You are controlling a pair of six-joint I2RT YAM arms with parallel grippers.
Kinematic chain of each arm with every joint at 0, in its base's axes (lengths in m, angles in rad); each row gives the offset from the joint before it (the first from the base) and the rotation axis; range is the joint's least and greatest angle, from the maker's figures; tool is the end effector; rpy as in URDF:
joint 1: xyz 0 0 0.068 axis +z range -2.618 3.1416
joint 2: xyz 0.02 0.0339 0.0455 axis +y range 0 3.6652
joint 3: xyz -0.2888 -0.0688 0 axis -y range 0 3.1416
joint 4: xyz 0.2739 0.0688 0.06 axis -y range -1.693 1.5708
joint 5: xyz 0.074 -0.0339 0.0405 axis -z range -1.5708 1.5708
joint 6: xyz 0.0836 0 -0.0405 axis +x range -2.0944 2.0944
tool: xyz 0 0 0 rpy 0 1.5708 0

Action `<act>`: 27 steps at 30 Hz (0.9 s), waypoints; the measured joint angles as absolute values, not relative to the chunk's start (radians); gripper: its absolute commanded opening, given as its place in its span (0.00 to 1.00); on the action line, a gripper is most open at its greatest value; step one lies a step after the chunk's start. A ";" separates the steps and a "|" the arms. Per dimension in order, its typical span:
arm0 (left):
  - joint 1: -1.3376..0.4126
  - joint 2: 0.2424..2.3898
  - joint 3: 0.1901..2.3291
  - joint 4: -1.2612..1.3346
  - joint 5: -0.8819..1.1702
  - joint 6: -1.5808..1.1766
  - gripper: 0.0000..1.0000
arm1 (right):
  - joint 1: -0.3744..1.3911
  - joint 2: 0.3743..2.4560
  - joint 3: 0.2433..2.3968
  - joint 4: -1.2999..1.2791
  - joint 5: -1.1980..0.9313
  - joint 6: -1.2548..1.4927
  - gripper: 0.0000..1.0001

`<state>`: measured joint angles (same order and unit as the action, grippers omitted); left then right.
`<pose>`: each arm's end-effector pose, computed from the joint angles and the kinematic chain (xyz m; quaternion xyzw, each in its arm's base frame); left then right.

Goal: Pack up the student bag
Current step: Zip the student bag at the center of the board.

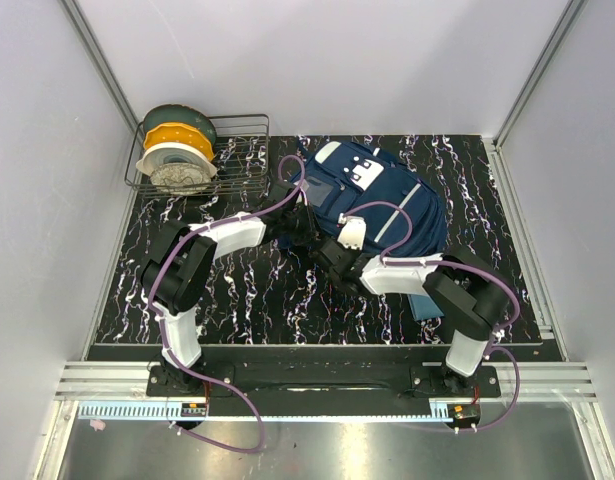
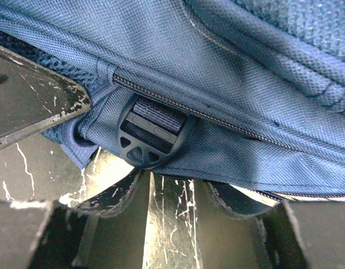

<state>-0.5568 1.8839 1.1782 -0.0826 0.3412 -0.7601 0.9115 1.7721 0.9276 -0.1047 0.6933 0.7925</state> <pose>0.3792 -0.2690 0.1479 -0.0280 0.9129 -0.3541 0.2012 0.2781 0.2716 0.1191 0.0505 0.9001 0.0035 0.4328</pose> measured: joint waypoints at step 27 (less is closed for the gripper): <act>-0.551 1.884 1.178 -0.075 0.363 -0.760 0.00 | 0.918 1.819 0.893 0.083 0.763 0.751 0.00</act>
